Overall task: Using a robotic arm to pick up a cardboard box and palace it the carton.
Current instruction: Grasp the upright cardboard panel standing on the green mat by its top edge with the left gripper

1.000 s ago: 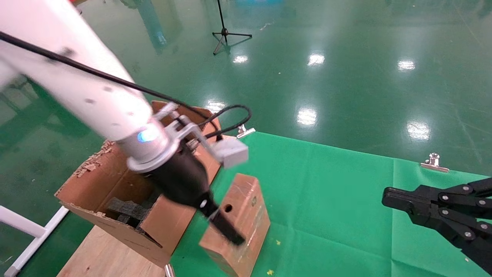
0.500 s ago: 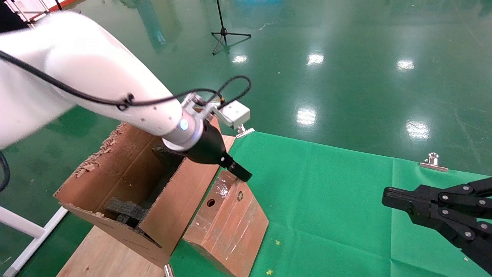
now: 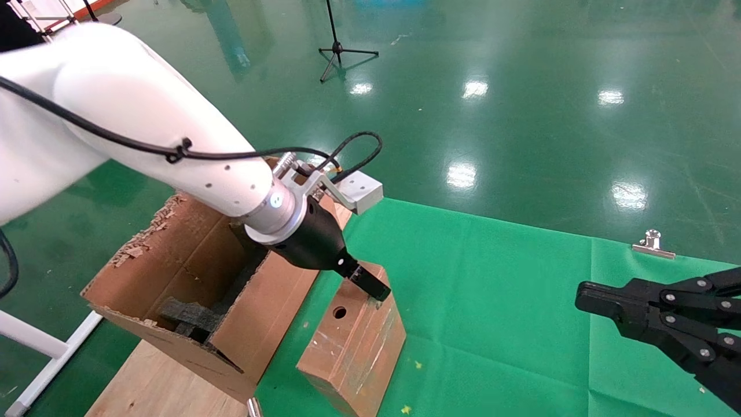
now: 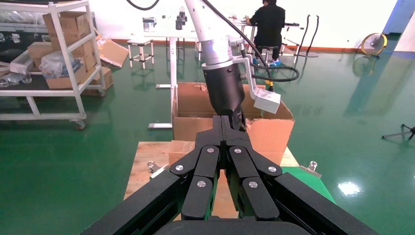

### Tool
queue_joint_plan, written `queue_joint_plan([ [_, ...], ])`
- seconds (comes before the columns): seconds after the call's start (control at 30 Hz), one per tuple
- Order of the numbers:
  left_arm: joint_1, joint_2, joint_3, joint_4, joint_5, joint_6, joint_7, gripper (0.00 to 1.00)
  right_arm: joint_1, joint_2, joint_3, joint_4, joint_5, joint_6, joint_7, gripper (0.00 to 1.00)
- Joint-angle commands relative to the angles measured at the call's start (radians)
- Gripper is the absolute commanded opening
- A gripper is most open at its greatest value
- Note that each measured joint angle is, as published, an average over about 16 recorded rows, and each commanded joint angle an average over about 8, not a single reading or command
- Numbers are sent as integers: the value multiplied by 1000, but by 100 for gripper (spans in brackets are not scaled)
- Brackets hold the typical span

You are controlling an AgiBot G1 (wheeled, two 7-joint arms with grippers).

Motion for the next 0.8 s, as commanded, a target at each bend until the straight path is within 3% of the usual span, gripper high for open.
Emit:
queue_joint_plan([
  [0.03,-7,-1,-2,0,-15,16,1,100,0,0,0,0,0,0,0,0],
  [0.3,-37,3,-21,-1,-114,95,24,100,0,0,0,0,0,0,0,0],
  [0.6,-28,22,-11,-2,-100,98,42,100,0,0,-1,0,0,0,0,3],
  [0.73,-28,31,-5,-3,-90,102,49,99,0,0,-1,0,1,0,0,49],
  [0.8,-29,34,-4,-3,-87,104,51,74,0,0,-1,0,1,1,0,74],
])
